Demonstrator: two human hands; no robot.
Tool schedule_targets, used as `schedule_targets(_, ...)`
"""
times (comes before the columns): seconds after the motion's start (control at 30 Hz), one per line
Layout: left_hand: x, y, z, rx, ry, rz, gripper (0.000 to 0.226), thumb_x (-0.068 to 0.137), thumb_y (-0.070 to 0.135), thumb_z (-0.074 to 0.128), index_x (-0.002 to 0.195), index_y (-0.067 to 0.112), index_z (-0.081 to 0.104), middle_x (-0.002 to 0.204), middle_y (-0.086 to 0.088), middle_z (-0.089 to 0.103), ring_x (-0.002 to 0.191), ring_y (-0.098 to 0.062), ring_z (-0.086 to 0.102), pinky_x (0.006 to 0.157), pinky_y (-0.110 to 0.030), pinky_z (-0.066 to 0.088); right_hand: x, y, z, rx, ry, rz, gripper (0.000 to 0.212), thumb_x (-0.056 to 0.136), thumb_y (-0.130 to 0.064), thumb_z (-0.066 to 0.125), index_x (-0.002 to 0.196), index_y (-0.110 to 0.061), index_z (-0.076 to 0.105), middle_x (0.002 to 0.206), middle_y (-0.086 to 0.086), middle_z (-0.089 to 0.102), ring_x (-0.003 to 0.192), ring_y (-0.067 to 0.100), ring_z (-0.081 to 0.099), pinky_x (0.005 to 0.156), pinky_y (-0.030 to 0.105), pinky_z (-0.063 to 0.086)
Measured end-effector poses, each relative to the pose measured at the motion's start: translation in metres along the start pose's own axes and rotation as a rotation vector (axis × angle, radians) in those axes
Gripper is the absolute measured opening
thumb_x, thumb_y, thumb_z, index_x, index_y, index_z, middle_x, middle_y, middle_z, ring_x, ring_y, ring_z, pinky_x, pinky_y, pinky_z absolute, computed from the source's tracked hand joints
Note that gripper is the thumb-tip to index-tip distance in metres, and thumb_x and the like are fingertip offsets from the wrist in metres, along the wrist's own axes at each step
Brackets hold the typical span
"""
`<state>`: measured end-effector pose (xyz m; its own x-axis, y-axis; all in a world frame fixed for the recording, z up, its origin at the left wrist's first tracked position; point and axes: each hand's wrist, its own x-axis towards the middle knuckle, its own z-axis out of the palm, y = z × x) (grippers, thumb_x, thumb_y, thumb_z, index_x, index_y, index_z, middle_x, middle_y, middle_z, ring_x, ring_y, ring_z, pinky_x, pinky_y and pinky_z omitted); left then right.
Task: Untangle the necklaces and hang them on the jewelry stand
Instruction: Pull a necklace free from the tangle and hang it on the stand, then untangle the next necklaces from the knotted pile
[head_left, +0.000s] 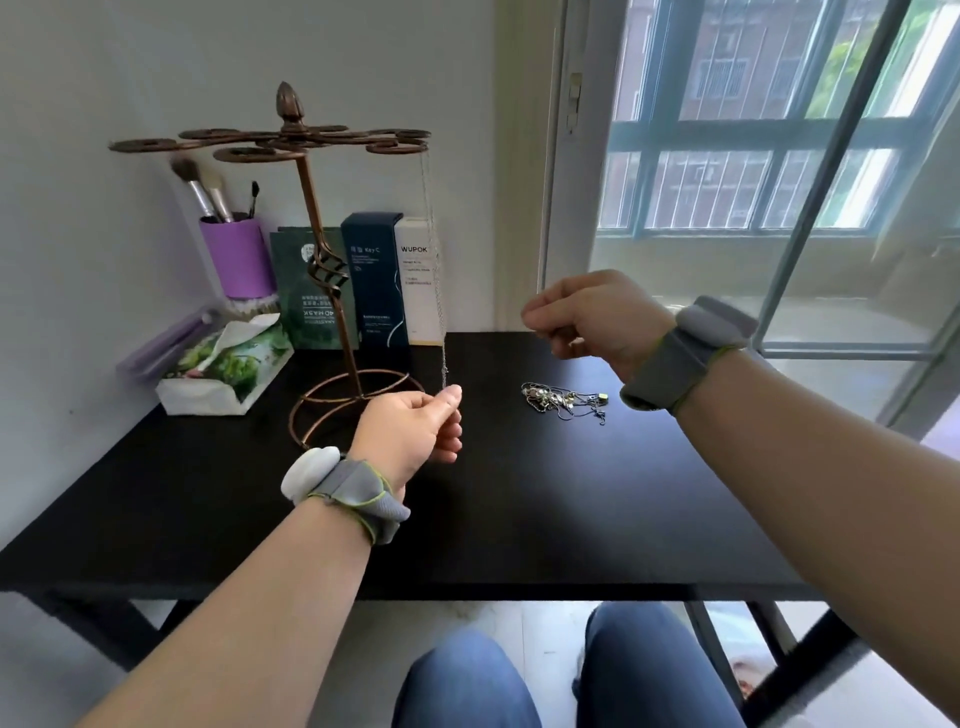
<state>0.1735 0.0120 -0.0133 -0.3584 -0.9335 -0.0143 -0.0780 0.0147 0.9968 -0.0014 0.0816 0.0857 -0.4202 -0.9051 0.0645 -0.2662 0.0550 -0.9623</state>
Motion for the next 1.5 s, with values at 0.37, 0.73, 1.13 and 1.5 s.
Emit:
schedule_targets(0.37, 0.010, 0.003, 0.056, 0.112, -0.156, 0.055, 0.013, 0.088, 0.014, 0.062, 0.076, 0.010, 0.064, 0.071, -0.007, 0.065, 0.068, -0.019, 0.061, 0.062, -0.027, 0.053, 0.027, 0.066, -0.031, -0.491, 0.042, -0.051, 0.014, 0.074, -0.011, 0.071, 0.066, -0.022, 0.068, 0.068, 0.003, 0.066, 0.059, 0.016, 0.057, 0.066, 0.027, 0.051)
schedule_targets(0.73, 0.072, -0.009, 0.091, 0.330, -0.045, 0.160, 0.024, 0.079, 0.005, 0.064, 0.076, 0.029, 0.064, 0.077, 0.006, 0.067, 0.079, -0.017, 0.065, 0.082, -0.044, 0.055, 0.072, 0.102, -0.025, -0.814, -0.132, -0.147, 0.006, 0.077, -0.027, 0.069, 0.081, -0.028, 0.072, 0.074, -0.014, 0.058, 0.077, 0.009, 0.055, 0.070, 0.022, 0.040)
schedule_targets(1.13, 0.103, -0.018, 0.103, 0.346, -0.048, 0.186, 0.029, 0.077, -0.005, 0.057, 0.085, 0.020, 0.068, 0.079, 0.002, 0.069, 0.076, -0.012, 0.065, 0.075, -0.033, 0.057, 0.079, 0.131, -0.029, -0.832, -0.129, -0.284, 0.011, 0.082, -0.032, 0.066, 0.088, -0.027, 0.074, 0.080, -0.014, 0.052, 0.079, 0.008, 0.049, 0.076, 0.025, 0.042)
schedule_targets(1.5, 0.088, -0.013, 0.097, 0.542, -0.130, 0.292, 0.015, 0.071, 0.014, 0.077, 0.075, 0.026, 0.069, 0.080, 0.004, 0.066, 0.070, -0.008, 0.062, 0.069, -0.019, 0.050, 0.074, 0.131, -0.043, -0.647, -0.079, -0.218, 0.008, 0.082, -0.027, 0.066, 0.075, -0.029, 0.069, 0.076, -0.014, 0.058, 0.072, -0.003, 0.053, 0.066, 0.004, 0.035)
